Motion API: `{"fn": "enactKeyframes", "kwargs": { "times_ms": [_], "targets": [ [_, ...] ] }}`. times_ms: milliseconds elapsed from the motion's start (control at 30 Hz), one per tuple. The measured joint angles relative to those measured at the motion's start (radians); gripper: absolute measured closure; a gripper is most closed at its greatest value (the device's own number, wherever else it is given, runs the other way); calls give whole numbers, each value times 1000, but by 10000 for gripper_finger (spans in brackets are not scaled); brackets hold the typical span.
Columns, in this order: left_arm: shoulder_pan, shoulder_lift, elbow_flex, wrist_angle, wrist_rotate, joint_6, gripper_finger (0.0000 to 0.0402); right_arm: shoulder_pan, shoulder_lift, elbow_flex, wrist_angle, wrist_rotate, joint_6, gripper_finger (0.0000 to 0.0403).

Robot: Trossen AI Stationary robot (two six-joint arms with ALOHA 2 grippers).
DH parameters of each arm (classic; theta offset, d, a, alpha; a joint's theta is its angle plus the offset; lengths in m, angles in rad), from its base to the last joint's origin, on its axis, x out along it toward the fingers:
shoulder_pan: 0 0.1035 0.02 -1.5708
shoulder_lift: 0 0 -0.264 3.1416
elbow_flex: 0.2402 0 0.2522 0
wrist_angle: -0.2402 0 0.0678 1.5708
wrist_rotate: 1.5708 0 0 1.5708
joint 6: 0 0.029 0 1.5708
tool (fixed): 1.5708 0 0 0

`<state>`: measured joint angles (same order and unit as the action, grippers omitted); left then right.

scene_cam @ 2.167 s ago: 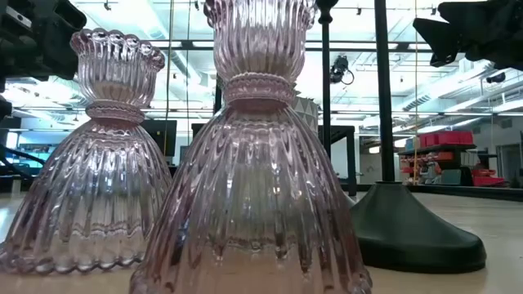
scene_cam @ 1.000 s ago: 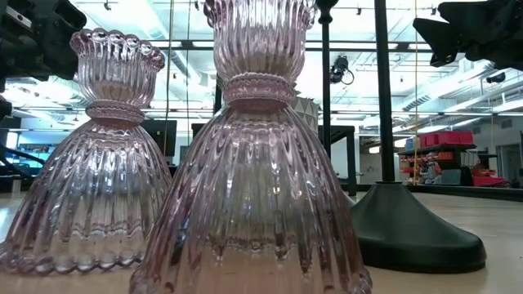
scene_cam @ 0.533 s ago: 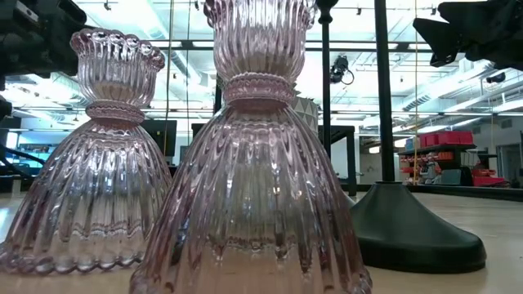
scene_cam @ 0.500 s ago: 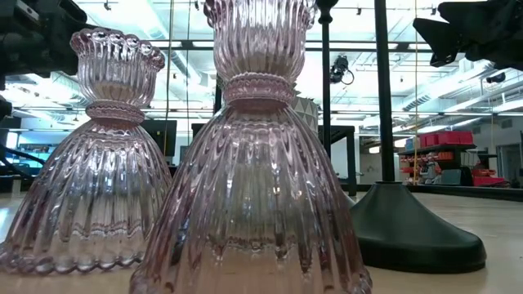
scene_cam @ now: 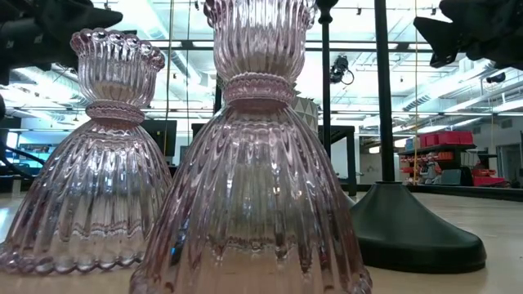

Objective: Pick & Place candle stick holders
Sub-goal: Put the top left black candle holder on the shelf

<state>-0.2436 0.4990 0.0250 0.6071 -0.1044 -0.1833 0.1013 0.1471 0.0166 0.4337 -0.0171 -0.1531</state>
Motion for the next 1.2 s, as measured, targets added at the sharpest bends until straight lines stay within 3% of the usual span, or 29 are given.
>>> {"fn": "enactKeyframes", "kwargs": {
  "times_ms": [200, 467, 633, 900, 1200],
  "targets": [
    [-91, 299, 66, 188, -33, 20, 259, 0, 0, 0, 0, 0, 74, 167],
    [-169, 623, 296, 182, -33, 192, 259, 0, 0, 0, 0, 0, 165, 167],
    [-174, 776, 384, 181, -34, 189, 259, 0, 0, 0, 0, 0, 231, 167],
    [-174, 948, 470, 181, -113, 168, 259, 0, 0, 0, 0, 0, 303, 167],
    [-173, 1025, 513, 187, -117, 115, 259, 1, 0, 0, -1, 0, 329, 167]
  ]
}}
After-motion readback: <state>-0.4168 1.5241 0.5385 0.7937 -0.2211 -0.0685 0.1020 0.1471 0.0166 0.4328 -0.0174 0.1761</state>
